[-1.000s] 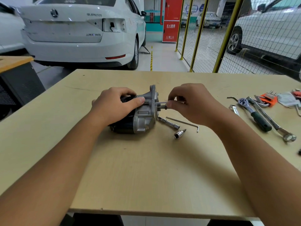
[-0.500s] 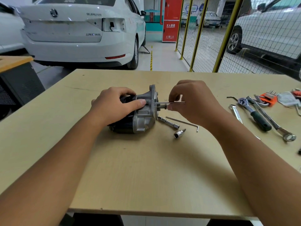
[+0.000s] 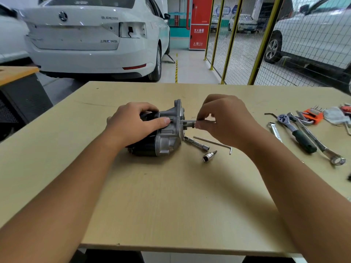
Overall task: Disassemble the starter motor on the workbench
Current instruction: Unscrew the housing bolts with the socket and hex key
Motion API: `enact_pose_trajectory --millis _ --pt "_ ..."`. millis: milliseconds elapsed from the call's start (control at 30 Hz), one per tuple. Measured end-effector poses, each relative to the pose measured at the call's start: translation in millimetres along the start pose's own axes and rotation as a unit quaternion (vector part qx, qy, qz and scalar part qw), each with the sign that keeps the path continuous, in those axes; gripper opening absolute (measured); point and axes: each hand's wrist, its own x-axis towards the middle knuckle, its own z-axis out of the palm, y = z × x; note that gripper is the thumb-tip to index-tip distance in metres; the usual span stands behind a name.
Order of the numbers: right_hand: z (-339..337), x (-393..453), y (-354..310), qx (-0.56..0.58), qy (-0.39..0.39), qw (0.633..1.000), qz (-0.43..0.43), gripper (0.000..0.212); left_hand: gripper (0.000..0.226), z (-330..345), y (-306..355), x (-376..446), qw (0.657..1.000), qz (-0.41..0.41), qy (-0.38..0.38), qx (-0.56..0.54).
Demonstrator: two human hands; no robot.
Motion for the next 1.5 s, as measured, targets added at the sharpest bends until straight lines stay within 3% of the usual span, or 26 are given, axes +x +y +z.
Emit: enact_pose_trajectory --millis 300,467,667,800,1100,1333,1500 --pt "1.2 -0.6 2.2 0.064 0.005 0.998 -0.004 0.010 0.063 0.9 -1.5 1.9 1.000 -0.006 0.008 0.013" --pt "1.7 1.4 3.2 0.046 -0.032 0.998 -0.004 0.017 0.065 0.7 -1.0 1.7 1.000 -0.007 0.005 0.007" --pt "0.3 0.7 -1.6 -0.006 0.008 1.000 0.004 0.009 0.065 -0.2 -1.8 1.2 1.000 -0.001 0.000 -0.003" --pt "0.4 -0.3 -1.3 0.024 0.026 0.999 0.004 0.010 0.062 1.0 -2.4 1.4 1.000 0.003 0.004 0.002" --pt "1.3 1.2 3.9 0.050 -0.032 0.998 -0.007 0.020 0.062 0.9 -1.8 2.1 1.000 -0.003 0.008 0.002" --pt "0.0 0.6 0.0 -0.001 -0.005 1.000 -0.002 0.015 0.064 0.9 -1.9 1.9 1.000 0.000 0.004 -0.006" --pt "0.9 0.1 -3.3 0.027 0.008 1.000 0.006 0.013 0.065 0.6 -3.0 1.3 1.000 0.003 -0.001 -0.009"
